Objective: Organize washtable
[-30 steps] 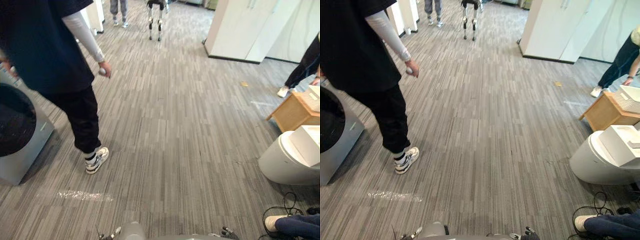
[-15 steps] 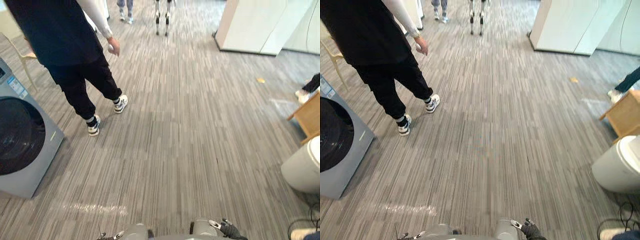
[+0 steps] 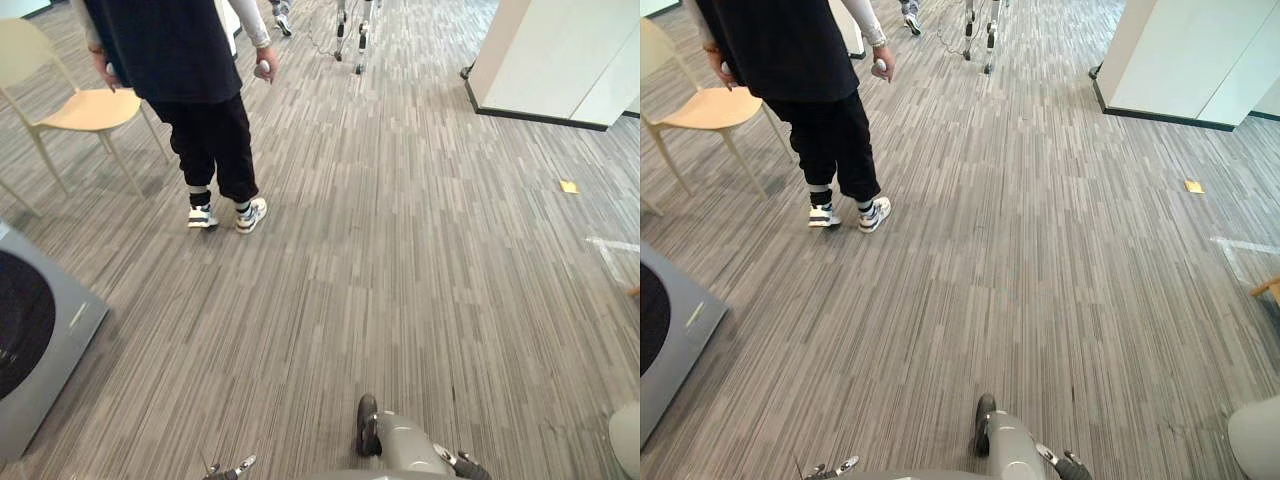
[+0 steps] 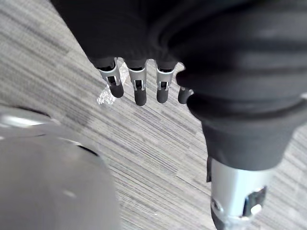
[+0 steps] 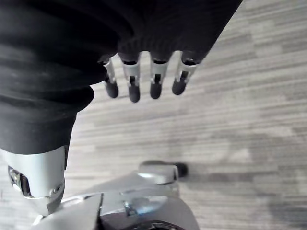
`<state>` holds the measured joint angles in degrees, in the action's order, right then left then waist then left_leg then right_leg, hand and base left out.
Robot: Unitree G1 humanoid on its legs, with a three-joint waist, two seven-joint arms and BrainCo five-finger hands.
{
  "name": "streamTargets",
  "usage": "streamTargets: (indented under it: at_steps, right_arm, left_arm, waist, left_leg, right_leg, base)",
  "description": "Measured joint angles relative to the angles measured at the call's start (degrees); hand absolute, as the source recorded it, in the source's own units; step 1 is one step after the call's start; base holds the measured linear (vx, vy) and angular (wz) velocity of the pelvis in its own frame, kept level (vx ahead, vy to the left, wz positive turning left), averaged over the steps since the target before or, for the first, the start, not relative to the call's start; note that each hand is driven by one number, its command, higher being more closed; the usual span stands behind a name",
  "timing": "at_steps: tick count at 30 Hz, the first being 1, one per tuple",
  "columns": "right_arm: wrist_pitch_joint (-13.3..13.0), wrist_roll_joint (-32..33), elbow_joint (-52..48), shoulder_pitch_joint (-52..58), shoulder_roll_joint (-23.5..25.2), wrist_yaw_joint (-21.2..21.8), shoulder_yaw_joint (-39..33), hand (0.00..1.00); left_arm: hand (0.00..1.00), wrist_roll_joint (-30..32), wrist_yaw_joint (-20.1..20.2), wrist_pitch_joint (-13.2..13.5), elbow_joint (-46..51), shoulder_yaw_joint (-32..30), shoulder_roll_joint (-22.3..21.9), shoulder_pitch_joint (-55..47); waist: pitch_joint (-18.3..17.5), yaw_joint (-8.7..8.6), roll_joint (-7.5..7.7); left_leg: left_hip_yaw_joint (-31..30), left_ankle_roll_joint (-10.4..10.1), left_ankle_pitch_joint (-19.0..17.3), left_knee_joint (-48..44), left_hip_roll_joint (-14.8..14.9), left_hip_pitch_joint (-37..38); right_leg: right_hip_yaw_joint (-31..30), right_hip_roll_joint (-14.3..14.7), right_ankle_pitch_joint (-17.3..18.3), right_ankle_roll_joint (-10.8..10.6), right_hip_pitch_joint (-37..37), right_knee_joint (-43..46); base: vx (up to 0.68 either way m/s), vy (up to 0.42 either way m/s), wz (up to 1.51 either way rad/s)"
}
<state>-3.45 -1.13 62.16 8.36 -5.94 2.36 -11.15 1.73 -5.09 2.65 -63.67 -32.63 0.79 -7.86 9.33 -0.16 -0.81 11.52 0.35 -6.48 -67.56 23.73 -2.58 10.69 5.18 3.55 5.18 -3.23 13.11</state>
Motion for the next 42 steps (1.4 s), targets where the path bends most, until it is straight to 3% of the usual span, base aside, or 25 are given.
streamTargets:
  at_steps: [2, 4, 6, 7, 9, 11, 12, 15, 16, 17, 19, 22, 24, 26, 28, 31, 32, 33, 34, 35, 36, 37, 38, 39, 42]
  right_arm:
    - [0.01, -0.06, 0.37, -0.50, -0.31, -0.20, 3.41, 0.00]
    - [-0.22, -0.07, 0.60, -2.88, -0.91, -0.11, 5.66, 0.00]
    - [-0.51, -0.04, 0.46, -3.75, -1.29, -0.17, 7.05, 0.00]
    - [-0.50, -0.05, 0.54, -3.93, -1.54, -0.17, 7.96, 0.00]
    - [-0.52, -0.47, 0.54, -3.73, -1.36, -0.38, 9.94, 0.00]
    - [-0.70, -0.75, 1.60, -3.63, -1.15, -0.44, 9.80, 0.00]
    - [-0.72, -0.74, 1.71, -3.44, -1.06, -0.43, 9.69, 0.00]
    - [-0.99, -0.59, 1.83, -2.40, -0.03, 0.10, 7.47, 0.00]
    - [-1.21, -0.53, 1.85, -1.46, 0.55, 0.29, 6.77, 0.00]
    - [-1.22, -0.46, 2.06, -1.08, 0.67, 0.34, 6.48, 0.00]
    - [-1.19, -0.49, 2.54, -0.94, 0.88, 0.45, 5.27, 0.00]
    - [-1.59, -0.47, 2.27, -1.25, 0.85, 0.38, 4.79, 0.00]
    - [-1.69, -0.45, 1.94, -1.15, 0.57, 0.39, 4.27, 0.00]
    - [-1.64, -0.46, 1.71, -1.19, -0.08, 0.39, 4.27, 0.00]
    - [-1.33, -0.47, 1.67, -1.06, -0.18, 0.31, 4.33, 0.00]
    - [-1.13, -0.51, 1.27, -0.25, 0.12, 0.32, 4.10, 0.00]
    - [-1.09, -0.52, 1.34, -0.08, 0.04, 0.30, 4.11, 0.00]
    - [-1.09, -0.63, 1.57, 0.05, 0.01, 0.44, 4.03, 0.00]
    - [-0.97, -0.85, 1.61, 0.06, -0.79, 0.60, 3.97, 0.00]
    - [-0.92, -1.11, 1.59, -0.05, -1.14, 0.65, 4.15, 0.00]
    - [-0.94, -1.21, 1.55, -0.07, -1.63, 0.63, 4.44, 0.00]
    - [-0.84, -1.19, 1.63, -0.13, -1.93, 0.25, 4.93, 0.00]
    - [-0.66, -1.17, 1.68, -0.27, -1.88, 0.12, 5.03, 0.00]
    - [-0.35, -1.16, 2.25, -0.60, -1.68, 0.10, 5.45, 0.00]
    - [-0.09, -1.20, 2.31, -1.24, -1.36, 0.04, 5.56, 0.00]
  left_arm:
    - [0.00, -0.08, -0.04, 0.12, 0.41, 1.24, 0.36, -0.06]
    - [0.00, -0.07, -0.15, 0.09, 0.85, 3.37, 0.59, -0.23]
    - [0.00, -0.07, -0.22, 0.08, 0.88, 5.08, 0.92, -0.23]
    - [0.00, -0.08, -0.17, 0.06, 0.83, 5.97, 1.21, -0.25]
    - [0.00, -0.06, -0.19, 0.10, 0.83, 6.07, 1.78, -1.37]
    - [0.00, -0.11, -0.18, 0.02, 0.57, 6.35, 1.81, -1.34]
    - [0.00, -0.14, -0.16, 0.00, 0.56, 6.30, 2.06, -1.40]
    - [0.00, -1.26, 0.04, -0.03, -0.84, 8.16, 3.44, -2.25]
    - [0.00, -1.20, 0.07, -0.34, -1.25, 8.48, 4.19, -2.34]
    - [0.00, -1.11, 0.07, -0.45, -1.23, 8.83, 4.53, -2.29]
    - [0.00, -1.05, 0.12, -0.66, -1.23, 10.51, 5.03, -2.04]
    - [0.00, -0.97, 0.14, -0.76, -1.24, 10.10, 4.85, -1.69]
    - [0.00, -0.95, 0.12, -0.79, -1.55, 9.49, 4.39, -0.03]
    - [0.00, -0.92, 0.10, -0.77, -1.52, 9.55, 3.86, 0.74]
    - [0.00, -0.79, 0.06, -0.70, -1.53, 9.55, 3.39, 1.19]
    - [0.00, 0.19, 0.06, -0.58, -1.56, 8.99, 3.32, -0.27]
    - [0.00, 0.43, 0.06, -0.52, -1.55, 8.16, 3.26, -0.28]
    - [0.00, 0.63, 0.10, -0.34, -1.53, 6.94, 2.80, -0.32]
    - [0.00, 0.64, 0.15, -0.17, -1.53, 5.29, 2.23, -0.25]
    - [0.00, 0.61, 0.17, -0.17, -1.60, 4.29, 1.81, -0.17]
    - [0.00, 0.45, 0.10, -0.28, -1.61, 2.38, 0.96, -0.16]
    - [0.00, 0.30, 0.05, -0.32, -1.57, 2.17, 0.66, -0.77]
    - [0.00, 0.10, 0.03, -0.32, -1.53, 2.20, 0.67, -0.70]
    - [0.00, -0.27, -0.08, -0.16, -0.53, 2.73, 0.73, -0.58]
    - [0.00, -1.08, -0.31, 0.41, 1.30, 6.01, 0.89, -0.67]
  waist:
    - [0.41, 1.54, 1.35]
    - [0.96, 2.73, 2.06]
    - [0.86, 2.62, 1.91]
    - [0.84, 2.75, 2.05]
    - [-0.71, 3.61, 2.48]
    - [-1.52, 4.06, 3.97]
    - [-1.66, 4.23, 4.17]
    - [-2.43, 4.12, 5.22]
    - [-2.87, 3.96, 5.86]
    - [-3.03, 3.89, 6.10]
    - [-2.95, 3.69, 6.14]
    - [-3.01, 1.08, 5.55]
    - [-2.85, 0.75, 4.75]
    - [-2.53, 0.75, 3.61]
    - [-2.07, 0.02, 3.10]
    - [-2.17, -0.82, 3.43]
    - [-2.27, -0.64, 3.29]
    - [-2.53, -0.70, 2.55]
    - [-3.02, -0.42, 1.22]
    - [-2.79, -0.39, 0.37]
    - [-2.46, -0.34, -0.24]
    - [-2.00, 0.28, -0.73]
    - [-1.53, 0.64, -0.49]
    - [-0.68, 1.12, 0.52]
    - [0.40, 1.12, 1.63]
  left_leg:
    - [0.03, -1.74, -4.43, 2.09, -3.50, -5.37]
    - [1.70, -2.07, -6.84, 16.04, -6.88, -11.60]
    - [2.72, -2.41, -6.11, 34.73, -10.00, -13.51]
    - [1.77, -2.41, -1.92, 44.88, -12.19, -14.16]
    - [1.25, -0.85, 4.68, 48.72, -15.79, -13.60]
    - [1.53, 2.63, -0.47, 41.95, -17.32, -15.45]
    - [1.57, 3.02, -2.04, 40.60, -17.77, -15.41]
    - [3.82, 4.80, -7.47, 40.41, -20.77, -9.67]
    - [4.51, 5.88, -8.92, 40.84, -22.14, -6.51]
    - [4.40, 6.33, -10.38, 41.65, -23.02, -2.88]
    - [4.28, 6.37, -11.20, 46.01, -24.09, 3.97]
    - [4.15, 5.79, -10.86, 53.25, -23.91, 11.86]
    - [4.12, 4.97, -11.25, 55.64, -22.86, 14.49]
    - [3.66, 3.67, -11.82, 56.52, -21.53, 16.20]
    - [2.35, 0.40, -13.09, 57.70, -20.38, 19.40]
    - [-0.89, -4.65, -16.00, 56.40, -19.62, 24.59]
    - [-1.57, -4.66, -16.01, 54.56, -18.93, 24.60]
    - [-3.39, -4.84, -15.87, 47.64, -16.52, 22.31]
    - [-4.43, -5.73, -13.91, 36.68, -13.07, 17.48]
    - [-4.70, -5.28, -11.26, 30.58, -11.04, 14.58]
    - [-4.27, -3.13, -2.08, 18.41, -7.20, 9.04]
    - [-1.23, -2.19, -2.38, 9.16, -2.29, 4.95]
    - [0.57, -1.67, -3.46, 6.56, -0.74, 3.77]
    - [2.55, -1.76, -5.53, 5.41, -0.23, 1.33]
    - [3.58, -5.78, -8.32, 16.64, -3.14, -1.88]
  right_leg:
    - [-2.51, -0.32, 0.59, 0.08, 5.99, -3.35]
    - [-5.10, -0.75, 1.76, -1.40, 10.60, -6.58]
    - [-5.88, -1.94, 4.40, -2.39, 12.14, -6.99]
    - [-6.32, -3.15, 5.99, -3.45, 13.09, -6.97]
    - [-7.81, -5.80, 8.64, -4.96, 13.14, -6.66]
    - [-7.96, -8.10, 10.86, -6.03, 12.75, -2.84]
    - [-8.17, -8.65, 11.19, -6.52, 12.42, -0.79]
    - [-10.86, -11.86, 10.35, -10.21, 4.93, 23.98]
    - [-11.01, -13.55, 5.90, -11.83, 1.35, 35.00]
    - [-9.51, -14.75, 4.07, -11.04, -1.16, 42.99]
    - [-5.30, -15.64, 6.89, -7.00, -3.73, 47.92]
    - [2.81, -14.74, 12.06, -5.52, -8.24, 38.91]
    - [5.69, -12.64, 11.46, -5.58, -11.64, 23.91]
    - [6.19, -10.66, 7.18, -6.38, -12.93, 10.62]
    - [3.43, -9.03, -1.74, -7.16, -13.23, -5.29]
    - [1.15, -10.34, -5.79, -5.76, -13.31, -2.00]
    - [1.02, -10.41, -7.32, -5.14, -13.80, 0.86]
    - [1.55, -9.93, -8.04, -4.71, -13.94, 4.46]
    - [3.23, -7.74, -5.78, -4.13, -12.90, 5.74]
    - [3.99, -6.53, -5.07, -3.51, -11.89, 5.48]
    - [4.64, -4.31, -3.88, -2.30, -9.13, 3.92]
    - [4.32, -2.28, -3.22, -1.31, -5.83, 1.62]
    - [3.97, -1.73, -3.02, -1.02, -4.05, 0.55]
    - [3.11, -1.50, -2.94, -0.89, -0.20, -1.81]
    - [1.74, -1.96, -2.95, -0.96, 5.80, -6.13]
  base:
    - [0.45, -0.063, -0.47]
    - [0.39, 0.055, -0.53]
    - [0.36, 0.164, -0.25]
    - [0.38, 0.214, -0.17]
    - [0.46, 0.271, -0.19]
    - [0.58, 0.308, -0.04]
    - [0.53, 0.287, 0.05]
    - [0.49, 0.278, -0.04]
    - [0.49, 0.175, -0.07]
    - [0.49, 0.147, -0.04]
    - [0.48, 0.115, -0.08]
    - [0.42, 0.075, 0.05]
    - [0.41, 0.039, 0.05]
    - [0.42, -0.004, 0.15]
    - [0.50, -0.062, 0.31]
    - [0.60, -0.196, 0.49]
    - [0.75, -0.331, 0.56]
    - [0.74, -0.371, 0.46]
    - [0.60, -0.324, 0.39]
    - [0.59, -0.311, 0.13]
    - [0.57, -0.276, -0.14]
    - [0.56, -0.265, -0.22]
    - [0.54, -0.234, -0.33]
    - [0.50, -0.199, -0.19]
    - [0.38, -0.091, -0.21]
